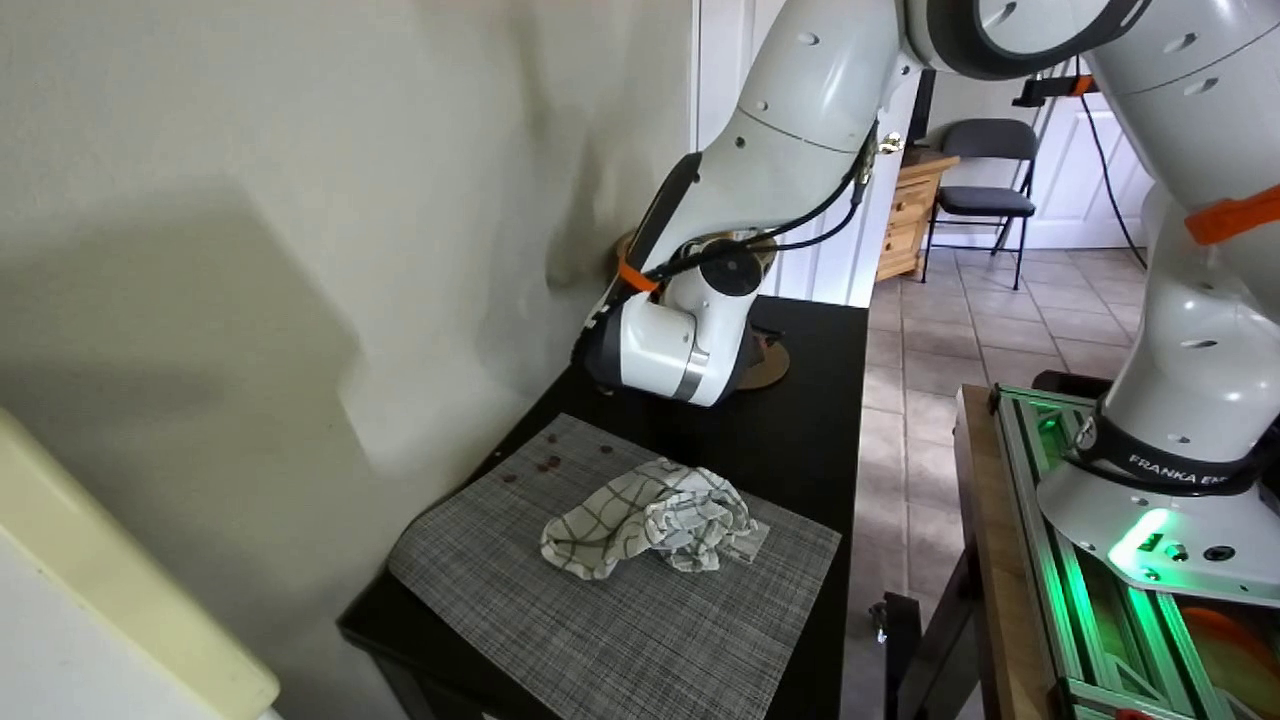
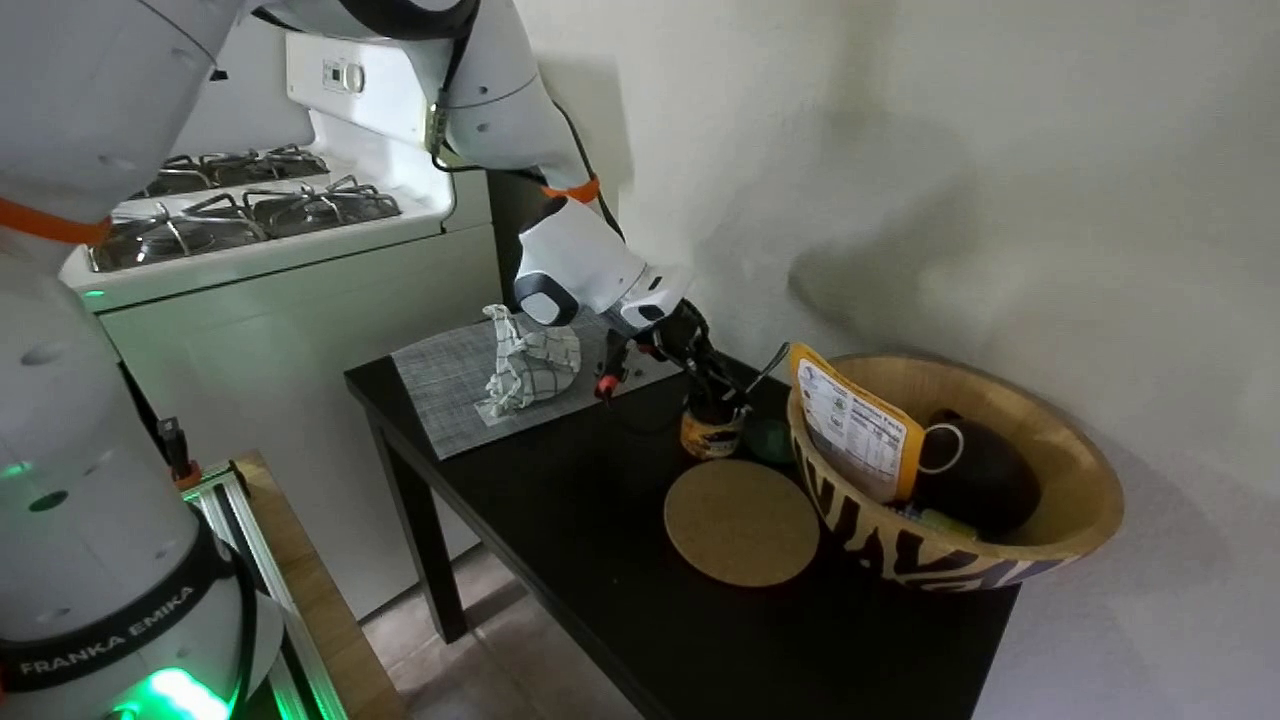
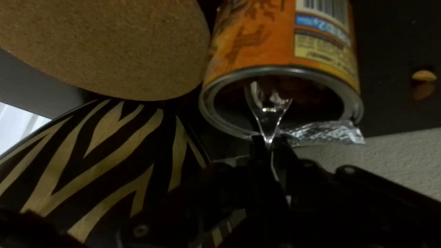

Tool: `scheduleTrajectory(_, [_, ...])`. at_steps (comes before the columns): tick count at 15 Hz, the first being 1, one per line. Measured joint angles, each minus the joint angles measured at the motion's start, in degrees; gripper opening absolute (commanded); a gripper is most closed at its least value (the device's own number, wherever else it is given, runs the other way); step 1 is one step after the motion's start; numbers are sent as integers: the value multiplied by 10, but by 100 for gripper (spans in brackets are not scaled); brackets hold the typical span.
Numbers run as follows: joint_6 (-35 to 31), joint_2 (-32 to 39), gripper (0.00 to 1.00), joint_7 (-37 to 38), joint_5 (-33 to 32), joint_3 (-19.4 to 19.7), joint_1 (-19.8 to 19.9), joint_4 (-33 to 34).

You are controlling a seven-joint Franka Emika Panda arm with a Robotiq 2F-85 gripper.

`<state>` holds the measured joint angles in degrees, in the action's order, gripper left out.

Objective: Put the spoon into the can

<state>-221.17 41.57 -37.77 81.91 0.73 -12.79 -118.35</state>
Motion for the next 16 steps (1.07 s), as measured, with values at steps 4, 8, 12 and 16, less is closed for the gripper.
scheduleTrajectory(4, [6,-15,77,-23,34,-10,7,-7])
scheduleTrajectory(8, [7,-35,100,-20,38,-21,7,-31])
scheduleTrajectory(12, [7,-68,100,-16,35,-33,7,-58])
scheduleTrajectory(16, [34,-126,100,-23,5,-45,7,-104])
